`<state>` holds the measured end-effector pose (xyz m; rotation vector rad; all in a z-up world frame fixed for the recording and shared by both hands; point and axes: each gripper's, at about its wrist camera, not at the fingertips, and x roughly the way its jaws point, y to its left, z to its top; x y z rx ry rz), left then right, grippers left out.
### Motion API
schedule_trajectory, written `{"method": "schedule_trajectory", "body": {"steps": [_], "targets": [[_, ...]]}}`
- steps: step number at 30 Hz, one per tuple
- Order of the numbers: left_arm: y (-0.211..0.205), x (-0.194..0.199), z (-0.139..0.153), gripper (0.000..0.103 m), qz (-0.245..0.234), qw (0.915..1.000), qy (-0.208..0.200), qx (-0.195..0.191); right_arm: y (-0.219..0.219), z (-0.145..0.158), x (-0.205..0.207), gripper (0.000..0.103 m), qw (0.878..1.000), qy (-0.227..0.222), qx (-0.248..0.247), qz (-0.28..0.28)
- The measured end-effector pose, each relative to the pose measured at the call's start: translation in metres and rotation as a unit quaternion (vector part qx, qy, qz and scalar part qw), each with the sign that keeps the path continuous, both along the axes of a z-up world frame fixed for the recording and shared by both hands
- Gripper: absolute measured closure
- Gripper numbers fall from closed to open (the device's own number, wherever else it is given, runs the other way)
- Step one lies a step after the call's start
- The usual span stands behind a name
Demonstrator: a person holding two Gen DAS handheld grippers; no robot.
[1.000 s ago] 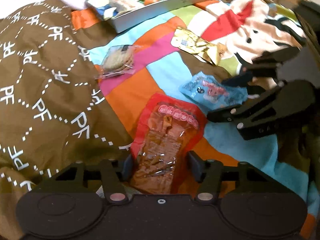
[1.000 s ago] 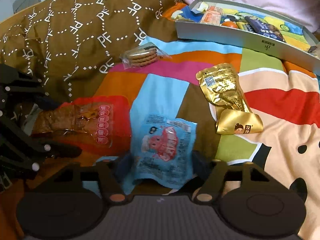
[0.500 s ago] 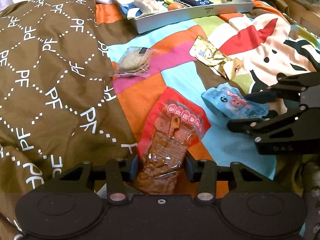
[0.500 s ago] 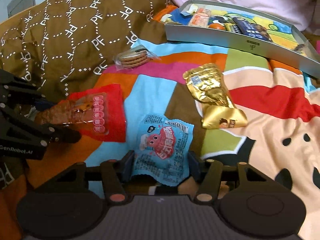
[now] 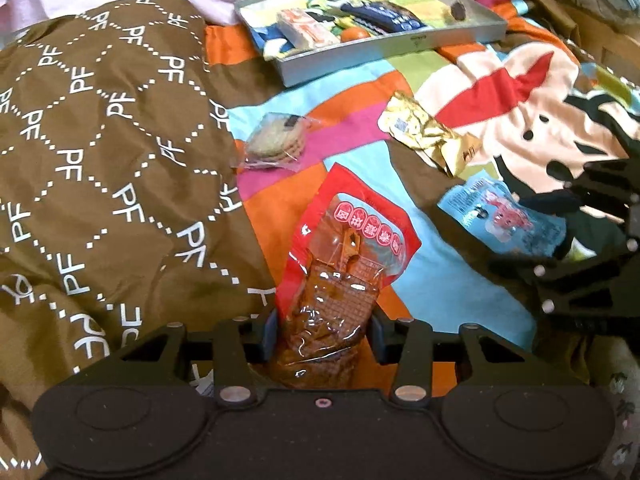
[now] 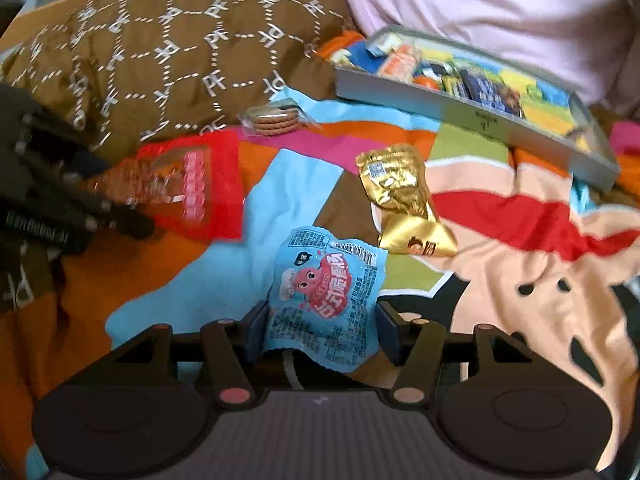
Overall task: Organize snacks
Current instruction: 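Lift the red pack and blue packet and carry both over the tray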
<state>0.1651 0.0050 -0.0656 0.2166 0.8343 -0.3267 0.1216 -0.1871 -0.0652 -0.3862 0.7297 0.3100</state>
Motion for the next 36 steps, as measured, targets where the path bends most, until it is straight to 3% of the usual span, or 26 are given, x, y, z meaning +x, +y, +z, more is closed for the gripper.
{"method": "schedule_trajectory", "body": {"steps": [7, 14, 21, 30, 36], "targets": [[0.000, -0.012, 0.005, 0.058, 0.024, 0.9982, -0.043, -0.035, 0.002, 0.010, -0.014, 0.042, 0.996, -0.079, -0.028, 0.001], [-0.006, -0.005, 0.006, 0.058, 0.057, 0.9931, -0.043, -0.094, 0.002, 0.018, -0.011, 0.042, 0.990, -0.136, -0.036, -0.001], [-0.004, 0.016, 0.008, 0.058, 0.120, 0.9721, -0.021, -0.200, -0.008, 0.028, -0.003, 0.042, 0.983, -0.178, -0.036, -0.009], [-0.036, 0.070, 0.049, 0.058, 0.159, 0.9568, -0.092, -0.226, -0.038, 0.029, 0.049, 0.042, 0.971, -0.231, -0.022, -0.055], [-0.058, 0.130, 0.083, 0.057, 0.187, 0.9439, -0.112, -0.248, -0.061, 0.038, 0.083, 0.042, 0.951, -0.299, -0.013, -0.071]]}}
